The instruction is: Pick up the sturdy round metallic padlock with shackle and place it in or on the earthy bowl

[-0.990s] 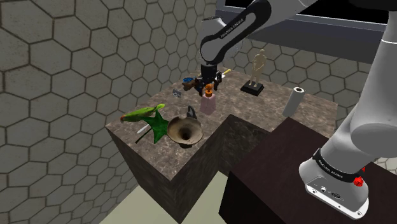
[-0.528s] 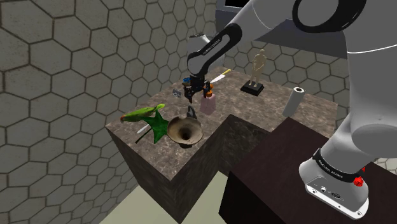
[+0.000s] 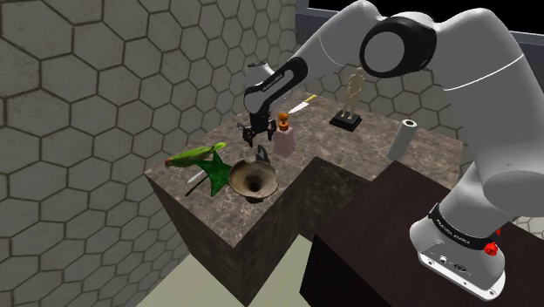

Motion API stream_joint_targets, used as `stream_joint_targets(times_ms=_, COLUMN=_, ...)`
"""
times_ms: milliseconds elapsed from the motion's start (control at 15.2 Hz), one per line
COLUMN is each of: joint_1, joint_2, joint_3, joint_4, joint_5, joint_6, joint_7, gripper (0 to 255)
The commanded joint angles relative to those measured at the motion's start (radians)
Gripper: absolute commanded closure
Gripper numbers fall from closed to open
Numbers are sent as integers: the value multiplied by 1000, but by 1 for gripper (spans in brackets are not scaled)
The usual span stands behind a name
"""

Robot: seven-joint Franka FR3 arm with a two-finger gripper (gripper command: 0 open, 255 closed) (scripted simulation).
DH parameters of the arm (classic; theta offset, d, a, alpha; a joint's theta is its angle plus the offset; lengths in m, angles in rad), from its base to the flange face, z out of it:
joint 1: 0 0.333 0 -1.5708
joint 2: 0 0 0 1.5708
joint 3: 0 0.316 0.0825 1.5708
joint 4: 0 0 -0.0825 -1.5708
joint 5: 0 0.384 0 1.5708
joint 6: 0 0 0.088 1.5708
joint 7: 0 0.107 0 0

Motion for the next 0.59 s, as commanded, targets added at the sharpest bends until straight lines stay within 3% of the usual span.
stream_joint_targets(times_ms=0, joint_1=2, joint_2=28, joint_3=-2, joint_4=9, joint_5=0, joint_6=11, joint_7=3, gripper=0)
stream_joint_targets(times_ms=528, joint_1=3, joint_2=73, joint_3=-3, joint_4=22, joint_5=-2, joint_6=44, joint_7=4, gripper=0)
